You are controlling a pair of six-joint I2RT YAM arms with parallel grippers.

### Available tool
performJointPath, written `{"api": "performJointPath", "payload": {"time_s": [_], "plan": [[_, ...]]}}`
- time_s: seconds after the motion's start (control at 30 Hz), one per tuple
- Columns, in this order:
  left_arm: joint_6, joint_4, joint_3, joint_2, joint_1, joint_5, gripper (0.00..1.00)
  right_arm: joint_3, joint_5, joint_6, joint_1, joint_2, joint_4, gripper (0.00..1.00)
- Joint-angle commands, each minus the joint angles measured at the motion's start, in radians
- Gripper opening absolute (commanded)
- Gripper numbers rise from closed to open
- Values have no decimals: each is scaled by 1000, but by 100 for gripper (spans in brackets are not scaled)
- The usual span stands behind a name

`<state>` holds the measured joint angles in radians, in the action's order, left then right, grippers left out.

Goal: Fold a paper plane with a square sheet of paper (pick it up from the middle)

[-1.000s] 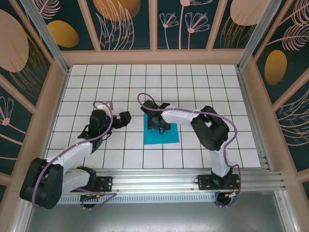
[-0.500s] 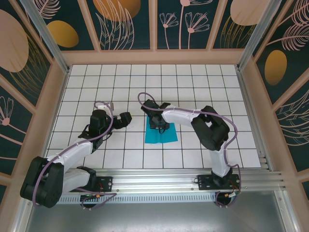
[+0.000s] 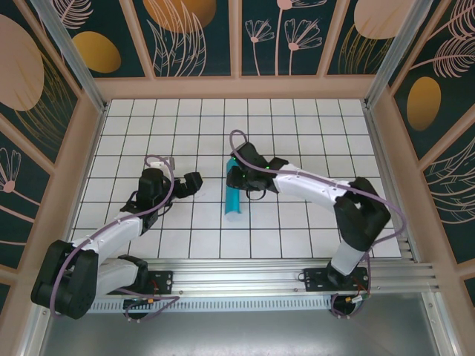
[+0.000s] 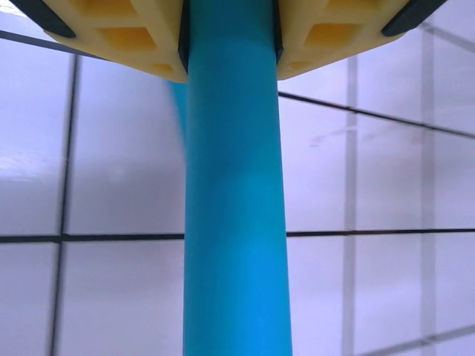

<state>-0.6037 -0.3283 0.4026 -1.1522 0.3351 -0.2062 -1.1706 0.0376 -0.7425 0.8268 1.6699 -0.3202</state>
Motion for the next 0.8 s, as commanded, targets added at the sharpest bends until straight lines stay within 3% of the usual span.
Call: {"api": "performJointPath", "payload": {"time_s": [0.0,0.17,0.23,0.4,0.53,0.77], "plan": [[-22,11,33,9,4,-34,99,89,184,-34,-43,-47,207,34],[-34,-3,38,3,4,-89,98,290,388,-161,-140,-88,502,33],[-38,-2,46,-8,4,-113,98,352,396,-185,-177,-98,548,33],[-64,-45,51,-40,4,-196,99,391,382,-137,-221,-87,485,36],[-82,-103,55,-81,4,-297,99,388,295,-71,-223,-70,372,39],[-126,-163,67,-110,8,-327,98,388,177,-31,-238,-76,271,63]]}}
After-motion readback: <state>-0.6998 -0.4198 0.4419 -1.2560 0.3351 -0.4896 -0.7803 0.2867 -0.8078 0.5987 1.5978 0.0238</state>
